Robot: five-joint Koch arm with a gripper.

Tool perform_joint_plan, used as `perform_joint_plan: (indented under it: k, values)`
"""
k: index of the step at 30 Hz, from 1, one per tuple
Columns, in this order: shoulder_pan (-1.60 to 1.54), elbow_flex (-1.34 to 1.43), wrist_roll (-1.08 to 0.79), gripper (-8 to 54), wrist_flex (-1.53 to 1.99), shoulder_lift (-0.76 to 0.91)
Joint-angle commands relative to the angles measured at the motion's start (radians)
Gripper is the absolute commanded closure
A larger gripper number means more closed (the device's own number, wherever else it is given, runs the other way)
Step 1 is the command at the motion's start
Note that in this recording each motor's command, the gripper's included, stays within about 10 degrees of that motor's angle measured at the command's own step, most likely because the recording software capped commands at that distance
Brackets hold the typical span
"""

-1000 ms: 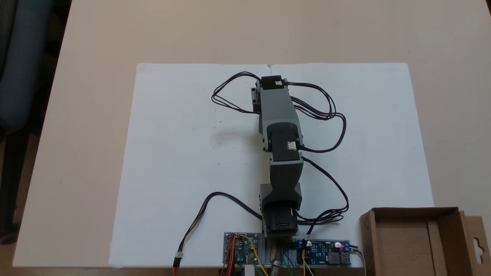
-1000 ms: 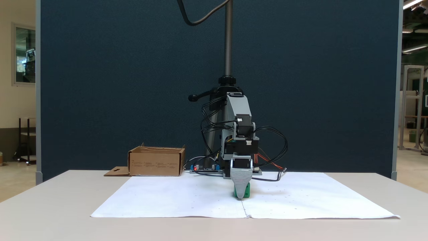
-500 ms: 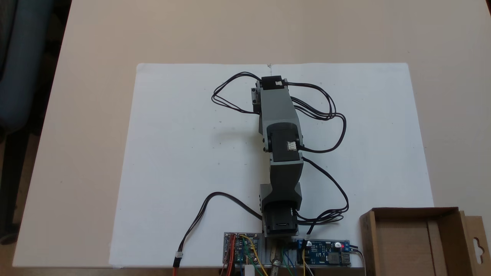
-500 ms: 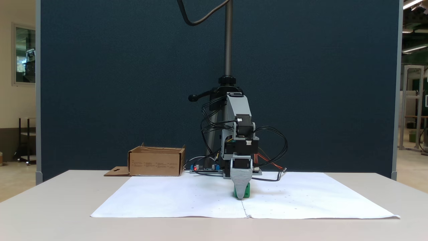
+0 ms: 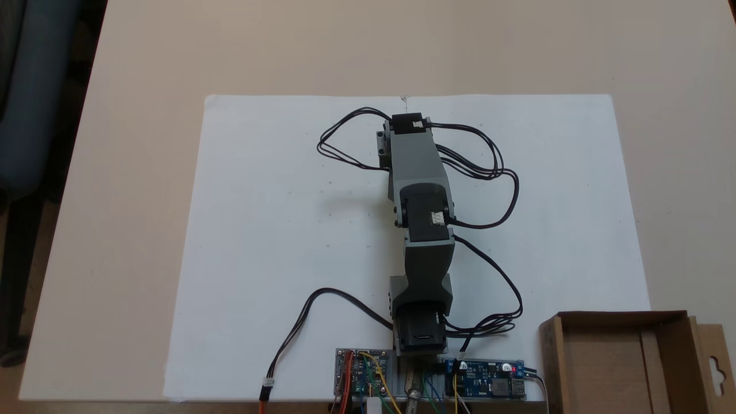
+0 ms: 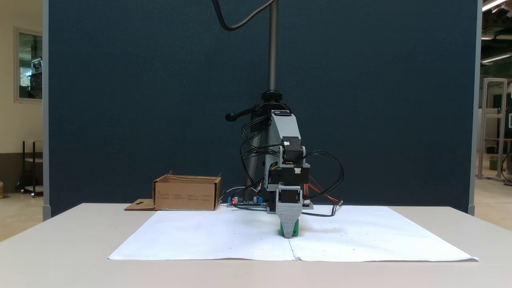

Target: Grasp a green dice and put it in the bin.

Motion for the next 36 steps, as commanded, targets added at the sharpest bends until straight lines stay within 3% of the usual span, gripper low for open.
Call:
perform_joint_plan:
  k: [1, 5, 13, 25, 36]
  values:
    - [-0.006, 0.008, -0.055, 22.6, -0.014, 0.017]
    - [-0.003, 0.008, -0.057, 33.8, -0.015, 0.021]
    - [0.031, 0.008, -0.063, 33.8, -0.02, 0.094]
    - [0.164, -0.032, -0.112, 33.8, 0.064, 0.442]
    - [0.173, -0.143, -0.121, 33.8, 0.179, 0.525]
